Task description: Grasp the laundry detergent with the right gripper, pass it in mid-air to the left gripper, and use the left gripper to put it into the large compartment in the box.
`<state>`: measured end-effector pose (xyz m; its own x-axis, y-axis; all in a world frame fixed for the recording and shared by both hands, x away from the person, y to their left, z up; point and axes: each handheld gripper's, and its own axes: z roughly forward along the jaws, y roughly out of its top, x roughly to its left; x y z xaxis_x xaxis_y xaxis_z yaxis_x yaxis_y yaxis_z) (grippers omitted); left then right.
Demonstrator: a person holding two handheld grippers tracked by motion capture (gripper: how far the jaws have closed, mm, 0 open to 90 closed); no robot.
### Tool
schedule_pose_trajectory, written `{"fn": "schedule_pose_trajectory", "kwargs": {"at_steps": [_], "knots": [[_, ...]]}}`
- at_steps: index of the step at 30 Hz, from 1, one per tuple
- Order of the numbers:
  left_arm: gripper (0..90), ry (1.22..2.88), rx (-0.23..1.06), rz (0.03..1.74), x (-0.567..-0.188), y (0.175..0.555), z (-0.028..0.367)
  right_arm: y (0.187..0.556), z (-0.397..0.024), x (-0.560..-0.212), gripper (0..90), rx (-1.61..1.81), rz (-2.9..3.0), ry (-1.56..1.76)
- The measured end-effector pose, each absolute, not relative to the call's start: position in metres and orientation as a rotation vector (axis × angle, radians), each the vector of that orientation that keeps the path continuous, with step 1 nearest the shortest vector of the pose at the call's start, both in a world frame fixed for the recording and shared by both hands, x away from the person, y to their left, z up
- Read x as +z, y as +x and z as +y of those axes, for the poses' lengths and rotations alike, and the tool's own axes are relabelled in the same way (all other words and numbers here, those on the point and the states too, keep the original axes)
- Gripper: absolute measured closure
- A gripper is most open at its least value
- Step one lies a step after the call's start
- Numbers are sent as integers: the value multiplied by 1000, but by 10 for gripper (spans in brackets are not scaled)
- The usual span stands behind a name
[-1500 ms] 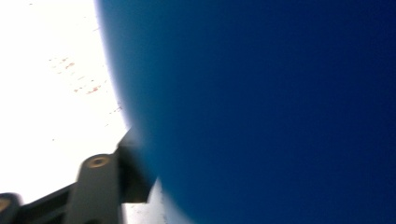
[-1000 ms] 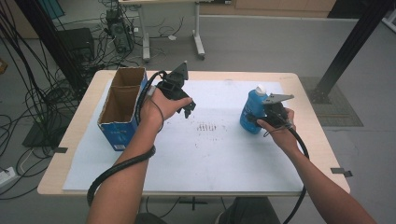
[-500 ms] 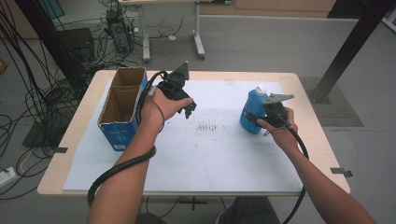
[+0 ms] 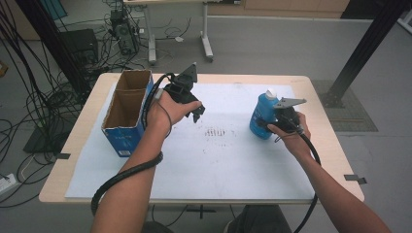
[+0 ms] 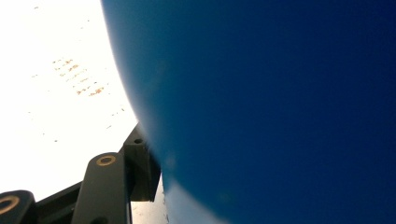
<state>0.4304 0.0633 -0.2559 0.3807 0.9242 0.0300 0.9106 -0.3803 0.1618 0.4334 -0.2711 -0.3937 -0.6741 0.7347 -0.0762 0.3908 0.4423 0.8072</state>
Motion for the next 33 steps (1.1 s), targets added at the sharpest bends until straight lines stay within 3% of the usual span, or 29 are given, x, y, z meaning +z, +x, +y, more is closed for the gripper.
{"fn": "schedule_pose_trajectory", "kwargs": {"at_steps": [33], "knots": [[67, 2508, 200, 1676, -247, 431, 63, 435, -274, -394, 427, 1155, 2277, 987]]}}
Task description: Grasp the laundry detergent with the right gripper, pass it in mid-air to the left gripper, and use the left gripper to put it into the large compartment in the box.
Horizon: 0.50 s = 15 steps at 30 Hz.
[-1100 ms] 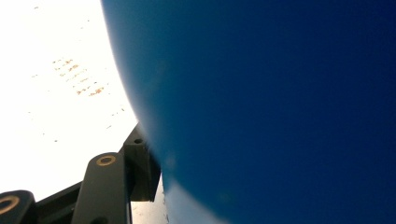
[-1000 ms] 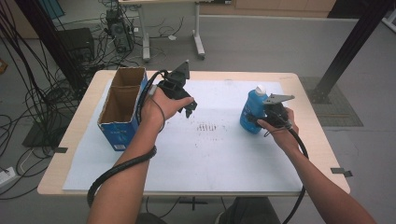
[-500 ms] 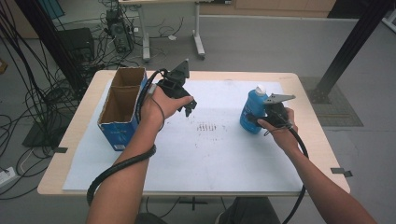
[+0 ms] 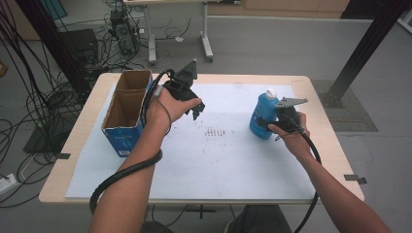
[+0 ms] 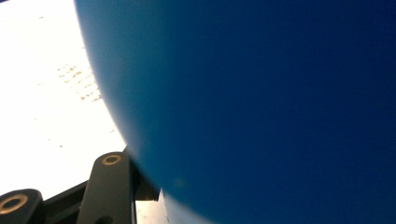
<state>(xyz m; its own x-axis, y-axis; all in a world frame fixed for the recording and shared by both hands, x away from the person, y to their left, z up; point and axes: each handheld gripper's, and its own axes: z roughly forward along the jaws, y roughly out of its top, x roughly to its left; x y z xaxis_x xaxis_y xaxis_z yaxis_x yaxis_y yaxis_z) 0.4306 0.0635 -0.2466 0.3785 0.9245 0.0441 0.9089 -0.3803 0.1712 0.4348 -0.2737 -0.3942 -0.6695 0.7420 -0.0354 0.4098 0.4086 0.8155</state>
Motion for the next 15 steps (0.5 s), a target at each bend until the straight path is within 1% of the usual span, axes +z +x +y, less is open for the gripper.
{"fn": "schedule_pose_trajectory", "kwargs": {"at_steps": [15], "knots": [[66, 2508, 197, 1675, -247, 431, 68, 435, -274, -395, 430, 1158, 2275, 981]]}}
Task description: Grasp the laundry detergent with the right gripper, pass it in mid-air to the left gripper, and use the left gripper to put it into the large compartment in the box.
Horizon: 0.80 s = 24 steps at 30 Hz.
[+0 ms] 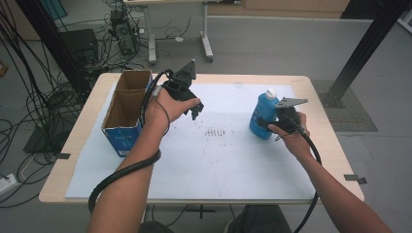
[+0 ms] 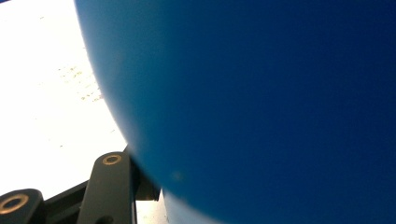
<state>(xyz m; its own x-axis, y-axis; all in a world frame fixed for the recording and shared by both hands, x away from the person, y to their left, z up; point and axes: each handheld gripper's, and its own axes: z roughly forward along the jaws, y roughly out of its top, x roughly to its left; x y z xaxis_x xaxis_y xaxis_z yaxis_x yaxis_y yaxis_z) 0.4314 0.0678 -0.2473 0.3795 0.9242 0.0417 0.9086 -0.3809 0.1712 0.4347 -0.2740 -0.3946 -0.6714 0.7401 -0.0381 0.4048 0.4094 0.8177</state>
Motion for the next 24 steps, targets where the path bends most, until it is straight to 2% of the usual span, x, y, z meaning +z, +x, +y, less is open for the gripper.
{"fn": "schedule_pose_trajectory", "kwargs": {"at_steps": [24], "knots": [[66, 2511, 214, 1670, -243, 433, 65, 435, -275, -395, 431, 1167, 2275, 982]]}}
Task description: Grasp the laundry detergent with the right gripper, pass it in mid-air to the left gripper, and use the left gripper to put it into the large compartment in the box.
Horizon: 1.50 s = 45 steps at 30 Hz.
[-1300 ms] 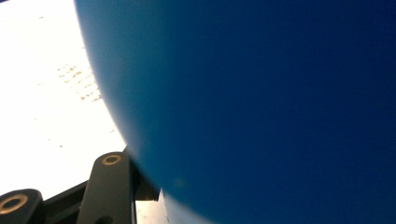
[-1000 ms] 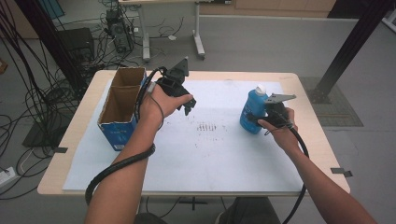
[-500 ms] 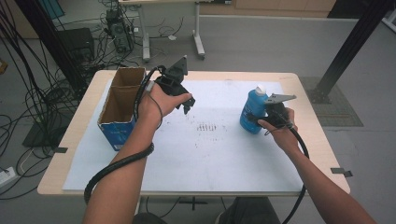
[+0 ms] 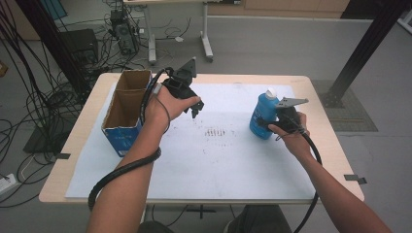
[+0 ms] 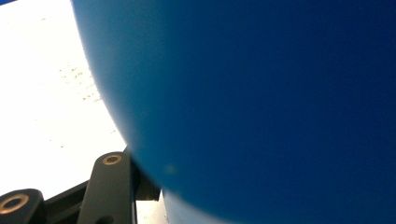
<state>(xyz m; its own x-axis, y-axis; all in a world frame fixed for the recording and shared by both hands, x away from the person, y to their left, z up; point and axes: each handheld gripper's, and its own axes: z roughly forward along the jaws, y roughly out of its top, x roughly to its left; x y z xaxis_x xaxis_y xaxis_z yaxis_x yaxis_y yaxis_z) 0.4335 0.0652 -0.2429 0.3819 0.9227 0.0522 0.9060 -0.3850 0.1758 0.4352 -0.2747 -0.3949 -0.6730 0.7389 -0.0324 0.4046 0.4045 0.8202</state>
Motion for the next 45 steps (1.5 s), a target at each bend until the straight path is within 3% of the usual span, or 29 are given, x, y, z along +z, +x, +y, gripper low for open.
{"fn": "schedule_pose_trajectory", "kwargs": {"at_steps": [45], "knots": [[67, 2544, 218, 1623, -237, 433, 71, 437, -275, -393, 428, 1164, 2292, 993]]}}
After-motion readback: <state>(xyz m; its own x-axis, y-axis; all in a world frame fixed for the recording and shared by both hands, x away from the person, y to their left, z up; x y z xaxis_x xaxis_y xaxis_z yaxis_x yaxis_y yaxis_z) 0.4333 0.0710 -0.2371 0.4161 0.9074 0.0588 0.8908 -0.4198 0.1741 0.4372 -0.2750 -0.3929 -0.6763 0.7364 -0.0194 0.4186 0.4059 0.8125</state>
